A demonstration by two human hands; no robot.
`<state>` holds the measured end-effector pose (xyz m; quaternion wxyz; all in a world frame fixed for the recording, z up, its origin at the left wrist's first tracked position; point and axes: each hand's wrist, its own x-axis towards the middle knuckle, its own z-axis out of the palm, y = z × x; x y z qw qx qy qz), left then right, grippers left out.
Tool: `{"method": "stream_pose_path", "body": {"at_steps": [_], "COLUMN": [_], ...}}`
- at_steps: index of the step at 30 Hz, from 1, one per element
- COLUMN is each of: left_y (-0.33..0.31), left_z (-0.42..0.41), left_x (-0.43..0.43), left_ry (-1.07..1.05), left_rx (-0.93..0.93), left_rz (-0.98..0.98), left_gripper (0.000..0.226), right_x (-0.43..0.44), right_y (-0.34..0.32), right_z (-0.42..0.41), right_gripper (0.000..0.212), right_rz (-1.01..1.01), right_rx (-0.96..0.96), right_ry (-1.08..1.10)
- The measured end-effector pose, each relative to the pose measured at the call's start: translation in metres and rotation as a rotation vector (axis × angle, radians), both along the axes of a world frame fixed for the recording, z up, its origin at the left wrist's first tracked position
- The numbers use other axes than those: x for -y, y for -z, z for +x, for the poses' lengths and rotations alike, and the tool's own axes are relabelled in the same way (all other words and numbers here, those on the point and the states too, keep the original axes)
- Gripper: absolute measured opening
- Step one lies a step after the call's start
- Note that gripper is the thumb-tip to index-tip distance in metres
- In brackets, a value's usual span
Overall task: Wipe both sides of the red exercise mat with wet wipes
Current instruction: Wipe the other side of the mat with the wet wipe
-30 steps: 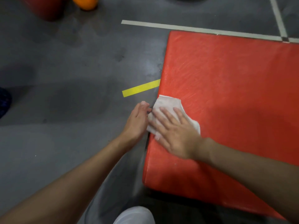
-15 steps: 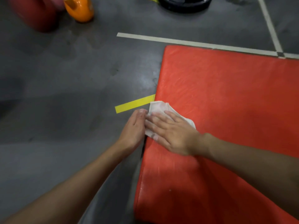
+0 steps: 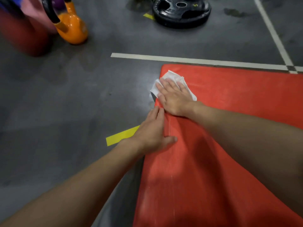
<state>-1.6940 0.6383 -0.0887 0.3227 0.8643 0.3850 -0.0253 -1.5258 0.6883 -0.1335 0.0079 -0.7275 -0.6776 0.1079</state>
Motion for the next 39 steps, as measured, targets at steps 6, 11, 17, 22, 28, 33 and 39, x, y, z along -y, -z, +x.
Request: {"method": "stream_pose_path", "body": {"at_steps": [6,11,17,22,28,33,39], "left_y": [-0.003,0.002,-0.001,-0.015,0.005,0.006,-0.013], "left_z": [0.024,0.025,0.021,0.017,0.021,0.018,0.019], "left_x": [-0.012,-0.012,-0.011,-0.032,-0.022,-0.022,-0.003], "left_ry": [0.055,0.126,0.133,-0.195,-0.284,-0.234,-0.350], "left_rx": [-0.326,-0.327,-0.299,0.147,0.158,-0.063,0.300], "left_rz": [0.294,0.269,0.180,-0.205,-0.018,0.081,0.173], "left_gripper": [0.101,0.119,0.119,0.038,0.037,0.039,0.037], "right_x": [-0.052,-0.072,-0.056,0.031,0.096,0.108,0.134], "right_y": [-0.002,-0.005,-0.009,-0.004,-0.019,-0.048,-0.052], "right_z": [0.041,0.065,0.054,-0.001,-0.041,-0.037,-0.019], "right_gripper": [0.057,0.060,0.061,0.060,0.045,0.046,0.056], "right_rz": [-0.032,-0.074,-0.090,-0.017,0.095,0.168,0.220], "right_rx": [-0.016,-0.032,-0.054,-0.008,-0.565,-1.324,-0.927], "right_ry": [0.110,0.287,0.372,0.132,0.140,0.599,0.414]}}
